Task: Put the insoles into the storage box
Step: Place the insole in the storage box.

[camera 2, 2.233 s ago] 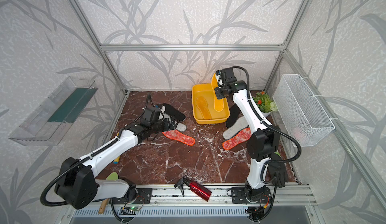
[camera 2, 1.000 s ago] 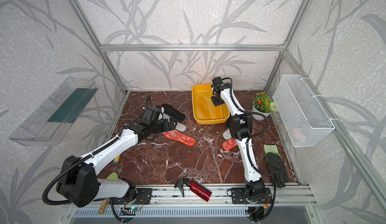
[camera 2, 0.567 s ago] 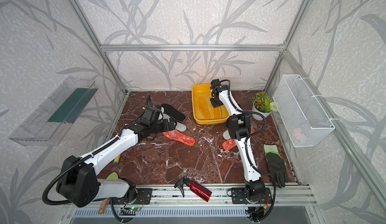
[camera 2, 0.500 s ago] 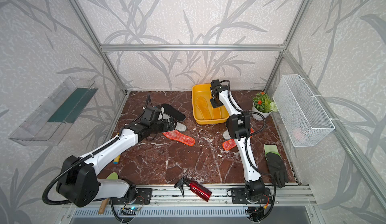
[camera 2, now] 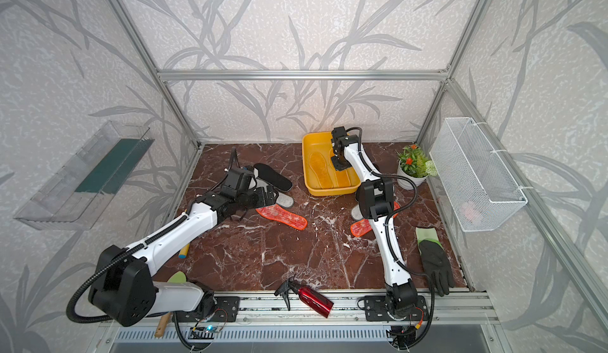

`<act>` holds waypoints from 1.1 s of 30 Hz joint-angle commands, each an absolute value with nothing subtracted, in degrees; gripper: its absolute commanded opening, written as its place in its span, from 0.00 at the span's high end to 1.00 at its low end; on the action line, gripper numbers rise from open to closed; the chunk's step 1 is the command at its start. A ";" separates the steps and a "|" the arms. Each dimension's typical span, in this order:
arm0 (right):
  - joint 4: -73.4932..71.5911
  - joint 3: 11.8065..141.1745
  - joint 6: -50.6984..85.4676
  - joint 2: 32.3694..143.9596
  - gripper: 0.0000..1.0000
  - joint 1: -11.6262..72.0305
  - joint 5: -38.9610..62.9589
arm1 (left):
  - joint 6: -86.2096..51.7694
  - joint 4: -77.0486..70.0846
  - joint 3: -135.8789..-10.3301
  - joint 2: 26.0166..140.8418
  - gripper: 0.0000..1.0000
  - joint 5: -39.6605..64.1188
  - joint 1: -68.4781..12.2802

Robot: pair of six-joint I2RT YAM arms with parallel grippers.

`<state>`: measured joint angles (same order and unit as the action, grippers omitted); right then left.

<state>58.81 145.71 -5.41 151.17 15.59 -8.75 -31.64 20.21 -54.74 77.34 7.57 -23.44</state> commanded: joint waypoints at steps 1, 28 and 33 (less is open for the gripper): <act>58.80 147.12 -5.20 151.67 0.71 15.64 -8.96 | -32.21 20.88 -55.17 75.78 0.01 6.73 -23.11; 55.90 127.19 -7.73 120.87 0.60 18.84 12.71 | -50.72 29.09 -52.44 81.63 0.01 3.20 -22.32; 54.99 113.61 -12.13 109.50 0.60 24.25 19.79 | -54.26 30.25 -52.40 83.50 0.01 2.69 -22.29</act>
<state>55.18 118.52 -8.80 113.69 21.32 12.71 -49.54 27.79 -52.56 83.26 4.47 -22.48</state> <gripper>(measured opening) 0.403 0.994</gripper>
